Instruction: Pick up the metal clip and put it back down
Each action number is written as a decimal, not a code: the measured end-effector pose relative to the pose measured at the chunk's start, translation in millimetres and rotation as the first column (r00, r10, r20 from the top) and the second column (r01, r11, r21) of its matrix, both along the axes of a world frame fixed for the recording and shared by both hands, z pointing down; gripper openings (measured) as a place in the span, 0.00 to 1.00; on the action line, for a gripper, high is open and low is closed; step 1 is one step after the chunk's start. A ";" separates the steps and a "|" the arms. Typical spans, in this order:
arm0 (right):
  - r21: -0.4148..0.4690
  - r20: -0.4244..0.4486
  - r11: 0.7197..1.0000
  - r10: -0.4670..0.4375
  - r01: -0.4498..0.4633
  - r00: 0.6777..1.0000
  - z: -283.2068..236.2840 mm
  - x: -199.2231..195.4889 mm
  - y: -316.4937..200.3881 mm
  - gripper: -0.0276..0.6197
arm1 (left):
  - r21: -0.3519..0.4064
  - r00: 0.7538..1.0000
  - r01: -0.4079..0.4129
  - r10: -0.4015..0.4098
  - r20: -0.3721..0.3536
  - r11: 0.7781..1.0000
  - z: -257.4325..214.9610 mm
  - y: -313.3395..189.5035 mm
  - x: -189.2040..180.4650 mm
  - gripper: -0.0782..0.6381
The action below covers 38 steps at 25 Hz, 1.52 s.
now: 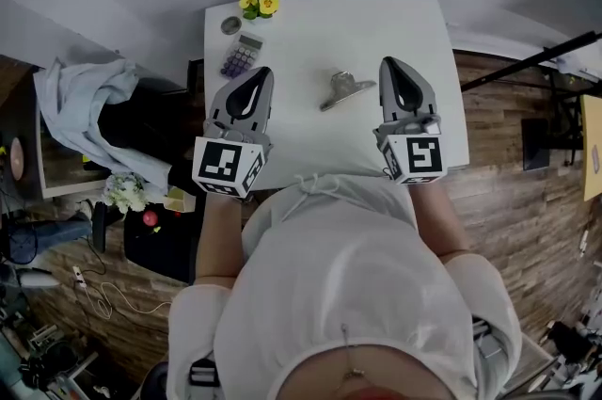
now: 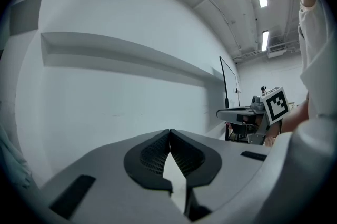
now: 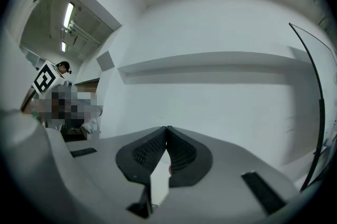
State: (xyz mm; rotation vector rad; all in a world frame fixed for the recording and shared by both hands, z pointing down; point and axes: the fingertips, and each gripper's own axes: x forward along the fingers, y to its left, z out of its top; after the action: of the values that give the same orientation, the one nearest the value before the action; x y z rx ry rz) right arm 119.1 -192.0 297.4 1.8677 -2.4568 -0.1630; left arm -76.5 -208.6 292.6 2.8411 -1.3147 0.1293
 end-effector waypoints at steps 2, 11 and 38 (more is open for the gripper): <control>-0.006 0.008 1.000 -0.002 0.002 1.000 0.3 2.3 -0.4 0.05 | 0.002 1.000 0.002 -0.002 -0.003 1.000 -1.2 -1.0 0.0 0.13; -0.059 0.038 0.997 -0.049 0.051 0.998 12.4 1.8 -2.0 0.05 | -0.007 1.000 -0.003 0.003 0.006 1.000 2.1 -3.0 6.9 0.13; -0.053 0.026 0.993 -0.109 0.110 0.994 10.7 1.6 -14.3 0.05 | -0.023 0.999 -0.025 0.026 0.044 0.999 8.6 -10.0 33.8 0.13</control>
State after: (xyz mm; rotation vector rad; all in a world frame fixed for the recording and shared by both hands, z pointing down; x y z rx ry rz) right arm 120.7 -206.3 308.2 1.7251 -2.5532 -0.0786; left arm -42.8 -218.6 301.2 2.8530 -1.2762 0.2069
